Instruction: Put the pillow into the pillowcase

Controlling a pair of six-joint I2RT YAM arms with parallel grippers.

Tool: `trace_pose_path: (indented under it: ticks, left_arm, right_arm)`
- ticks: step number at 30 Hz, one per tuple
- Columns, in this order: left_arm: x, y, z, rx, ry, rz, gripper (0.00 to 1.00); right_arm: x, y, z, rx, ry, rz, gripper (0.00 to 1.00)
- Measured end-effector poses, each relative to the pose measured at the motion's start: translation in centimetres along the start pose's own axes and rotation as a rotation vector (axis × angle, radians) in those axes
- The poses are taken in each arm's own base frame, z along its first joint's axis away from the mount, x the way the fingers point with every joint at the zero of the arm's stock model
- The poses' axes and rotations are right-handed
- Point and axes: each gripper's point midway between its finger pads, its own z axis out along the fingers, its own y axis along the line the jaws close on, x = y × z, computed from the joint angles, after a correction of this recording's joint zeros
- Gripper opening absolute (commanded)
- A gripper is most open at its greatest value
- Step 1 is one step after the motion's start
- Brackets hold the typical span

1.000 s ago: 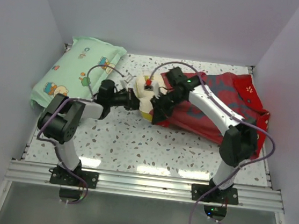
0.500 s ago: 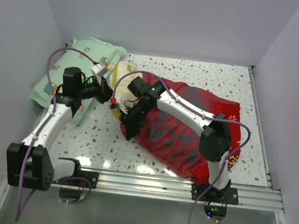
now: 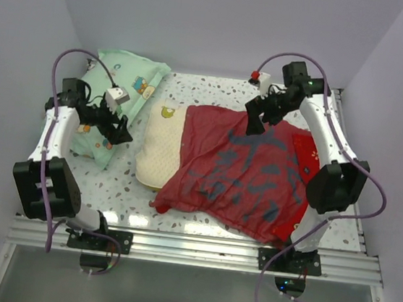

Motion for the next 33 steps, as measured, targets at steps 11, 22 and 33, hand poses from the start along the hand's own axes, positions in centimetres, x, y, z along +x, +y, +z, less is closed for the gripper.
trace_pose_path:
  ticks: [11,22,33]
  left_arm:
    - [-6.9,2.3,4.8,-0.092,-0.123,0.036,1.00]
    - [-12.0,8.6,13.4,-0.041,-0.175,-0.086,1.00]
    - [-12.6,8.6,13.4,-0.037,-0.187,-0.110,0.98]
  right_arm:
    - [-1.2,-12.7,13.5,0.253,0.061,0.323,0.99]
    - [-4.0,-14.8,15.8,0.173,-0.068,0.291,0.99]
    - [-2.5,-9.4,17.6,-0.143,0.001,0.173,0.00]
